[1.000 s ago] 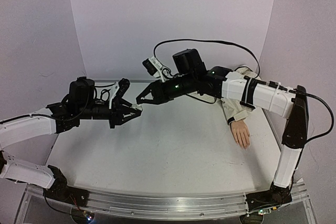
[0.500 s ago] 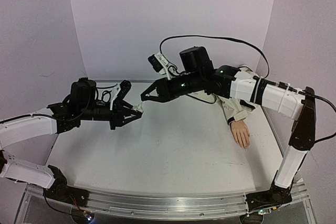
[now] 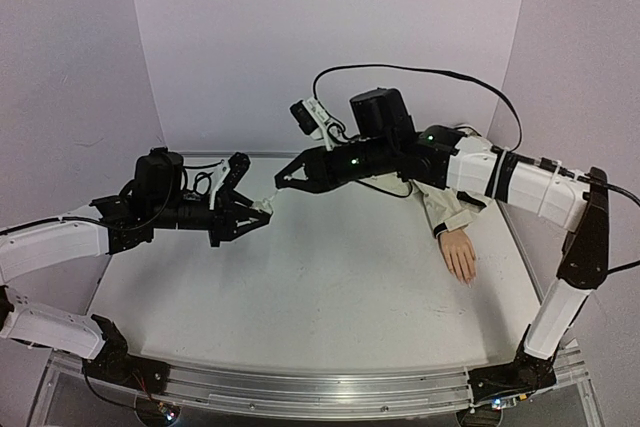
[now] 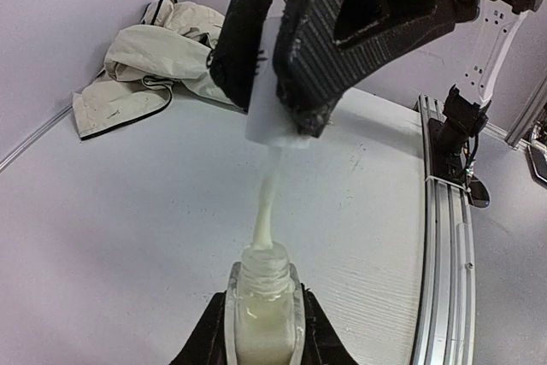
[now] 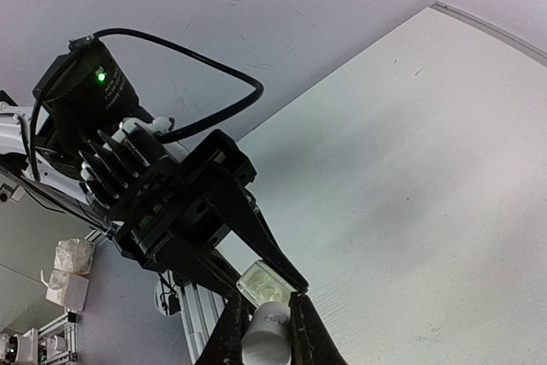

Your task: Paint the nails

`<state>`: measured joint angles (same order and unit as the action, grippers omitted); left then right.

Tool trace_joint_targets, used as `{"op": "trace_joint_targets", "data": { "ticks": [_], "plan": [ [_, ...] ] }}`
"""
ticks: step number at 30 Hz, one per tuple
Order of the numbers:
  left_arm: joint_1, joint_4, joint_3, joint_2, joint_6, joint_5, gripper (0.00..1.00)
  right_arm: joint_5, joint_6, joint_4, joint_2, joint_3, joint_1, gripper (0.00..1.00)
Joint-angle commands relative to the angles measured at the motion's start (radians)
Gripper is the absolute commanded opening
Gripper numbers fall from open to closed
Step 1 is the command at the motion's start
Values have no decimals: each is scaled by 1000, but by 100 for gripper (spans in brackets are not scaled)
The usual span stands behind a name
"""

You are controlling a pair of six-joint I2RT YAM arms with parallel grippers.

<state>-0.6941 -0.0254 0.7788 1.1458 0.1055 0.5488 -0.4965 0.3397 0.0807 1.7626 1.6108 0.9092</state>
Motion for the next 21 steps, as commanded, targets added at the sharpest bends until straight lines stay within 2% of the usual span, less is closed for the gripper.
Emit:
{"op": "trace_joint_targets", "data": {
  "ticks": [1,11,17,21],
  "plan": [
    [2,-26,47,-7,11,8,0,25,23,68,-106,-25,-12,0],
    [2,-26,51,-11,10,-12,0,60,105,110,-233,-162,-69,0],
    [2,-25,62,-44,-1,-25,0,111,162,98,-377,-390,-186,0],
    [2,-22,82,-77,-31,-42,0,220,191,-2,-491,-533,-265,0]
  ]
}}
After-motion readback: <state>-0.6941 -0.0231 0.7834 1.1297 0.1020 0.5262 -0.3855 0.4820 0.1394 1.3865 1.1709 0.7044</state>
